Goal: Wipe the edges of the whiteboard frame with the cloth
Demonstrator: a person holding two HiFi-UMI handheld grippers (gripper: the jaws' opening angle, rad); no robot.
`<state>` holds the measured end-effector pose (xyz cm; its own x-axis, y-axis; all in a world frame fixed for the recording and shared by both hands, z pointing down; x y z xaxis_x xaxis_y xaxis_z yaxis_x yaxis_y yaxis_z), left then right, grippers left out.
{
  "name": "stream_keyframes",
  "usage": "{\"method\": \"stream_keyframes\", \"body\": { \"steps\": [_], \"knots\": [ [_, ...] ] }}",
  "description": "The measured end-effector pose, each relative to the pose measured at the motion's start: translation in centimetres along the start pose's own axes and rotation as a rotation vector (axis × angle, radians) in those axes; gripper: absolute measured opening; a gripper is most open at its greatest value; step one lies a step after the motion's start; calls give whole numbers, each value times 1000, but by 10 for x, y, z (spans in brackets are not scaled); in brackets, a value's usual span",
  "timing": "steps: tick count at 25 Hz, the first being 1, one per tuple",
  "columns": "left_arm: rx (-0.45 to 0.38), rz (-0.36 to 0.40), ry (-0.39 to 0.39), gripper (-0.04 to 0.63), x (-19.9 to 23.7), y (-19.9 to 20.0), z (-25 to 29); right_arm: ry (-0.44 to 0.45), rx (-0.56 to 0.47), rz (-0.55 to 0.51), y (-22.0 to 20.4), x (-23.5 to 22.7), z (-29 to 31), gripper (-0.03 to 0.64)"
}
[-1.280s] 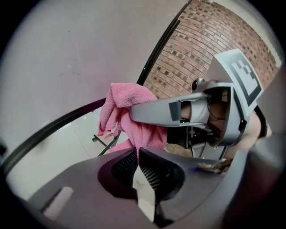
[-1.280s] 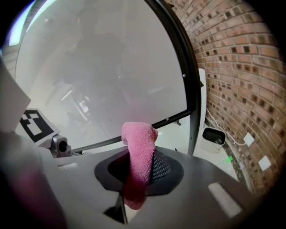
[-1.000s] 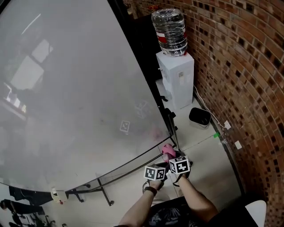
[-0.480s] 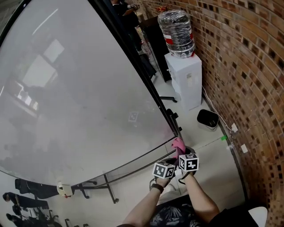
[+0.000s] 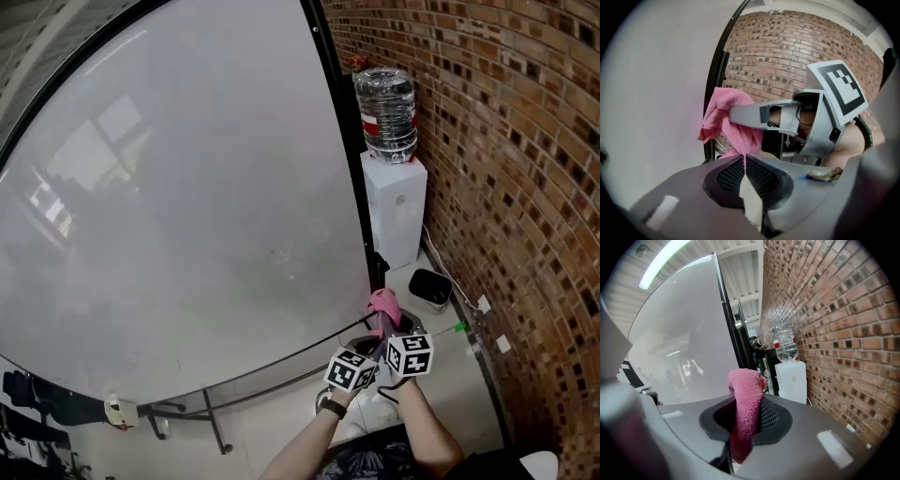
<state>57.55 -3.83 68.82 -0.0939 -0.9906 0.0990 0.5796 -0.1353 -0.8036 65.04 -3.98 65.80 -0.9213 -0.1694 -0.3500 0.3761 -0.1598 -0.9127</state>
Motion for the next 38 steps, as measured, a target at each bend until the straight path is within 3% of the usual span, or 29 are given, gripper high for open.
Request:
{"method": "stream_keyframes", "body": {
  "steps": [8, 13, 21, 31, 38],
  "knots": [
    [-127, 29, -92, 17, -4, 68, -35, 31, -77, -122, 85, 32, -21, 52],
    [-184, 110, -107, 17, -10, 115, -60, 53, -114, -225, 141, 54, -36, 52],
    [-237, 298, -48, 17, -7, 181, -91, 114, -180, -283, 215, 77, -48, 52],
    [-350, 494, 19, 17, -10, 289, -158, 188, -348, -454, 334, 126, -76, 52],
    [-399, 709, 107, 17, -24, 362, -203, 204, -459, -576, 413, 154, -102, 52]
  ]
}}
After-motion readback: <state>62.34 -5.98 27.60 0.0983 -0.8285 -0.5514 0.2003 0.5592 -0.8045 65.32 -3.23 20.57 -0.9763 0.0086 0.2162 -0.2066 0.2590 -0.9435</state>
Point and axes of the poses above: the fingertips, and each gripper's own axes: z forward along the fingers, x to its left, y out of its top, the point moved 4 cm from there along -z, backward along the fingers, and after that the axes turned 14 degrees about y, right-handed, at the moved point
